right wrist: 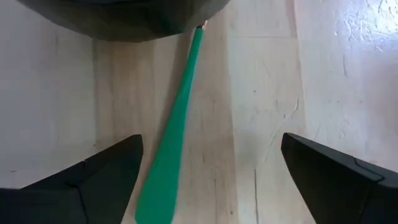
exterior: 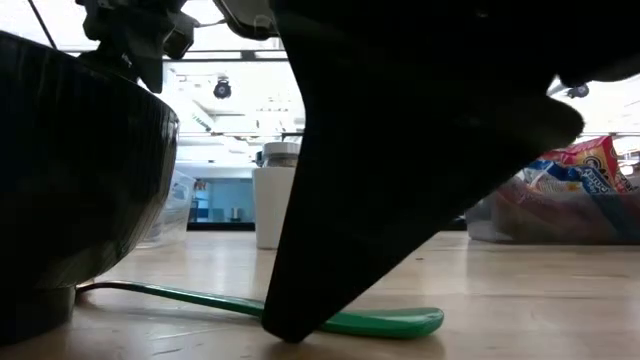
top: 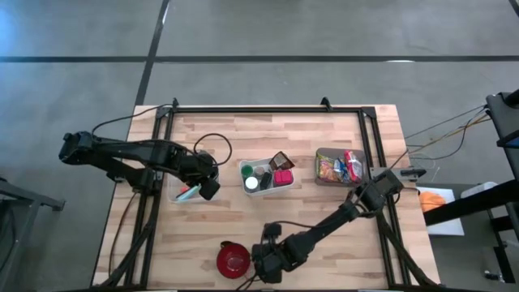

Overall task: Pick & Place Food Item
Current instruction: Put the green spoon into the transparent bin

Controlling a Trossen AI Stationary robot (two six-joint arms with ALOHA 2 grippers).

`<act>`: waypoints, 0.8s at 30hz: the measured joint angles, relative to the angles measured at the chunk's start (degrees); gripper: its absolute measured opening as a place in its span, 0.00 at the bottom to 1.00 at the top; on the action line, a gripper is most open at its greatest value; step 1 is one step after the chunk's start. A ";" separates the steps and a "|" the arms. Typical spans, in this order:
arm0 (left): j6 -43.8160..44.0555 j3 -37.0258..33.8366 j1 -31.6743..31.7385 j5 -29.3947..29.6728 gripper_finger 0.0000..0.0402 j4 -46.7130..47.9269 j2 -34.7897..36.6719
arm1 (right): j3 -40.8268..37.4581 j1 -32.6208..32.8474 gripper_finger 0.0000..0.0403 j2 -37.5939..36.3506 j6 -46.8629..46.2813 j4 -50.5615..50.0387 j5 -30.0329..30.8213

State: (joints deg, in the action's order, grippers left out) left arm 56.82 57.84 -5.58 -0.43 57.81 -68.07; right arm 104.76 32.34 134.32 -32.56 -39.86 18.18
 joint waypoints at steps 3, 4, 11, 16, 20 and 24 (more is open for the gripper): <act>0.00 0.00 0.00 0.00 0.62 -0.01 0.00 | 0.12 0.02 0.85 0.31 -0.11 -0.23 0.00; 0.00 0.00 0.00 0.00 0.62 0.01 0.00 | 0.19 0.03 0.82 0.52 -0.39 -0.34 0.01; 0.02 0.00 0.00 -0.03 0.62 -0.03 0.00 | 0.17 -0.25 0.55 0.57 -0.52 -1.45 0.52; 0.09 0.00 -0.34 -0.26 0.62 -0.05 0.00 | 0.00 -0.65 0.40 0.63 -0.47 -1.56 -0.38; 0.24 0.00 -0.80 -0.66 0.62 -0.05 0.00 | -0.87 -1.32 0.30 0.56 -0.73 -1.45 -2.47; 0.24 0.00 -1.32 -0.68 0.62 -0.05 0.00 | -2.59 -2.81 0.19 0.40 -4.26 -1.11 -7.03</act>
State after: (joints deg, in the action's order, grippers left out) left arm 57.06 57.84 -6.91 -1.10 57.76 -68.07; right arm 102.16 29.53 134.72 -36.81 -40.96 11.15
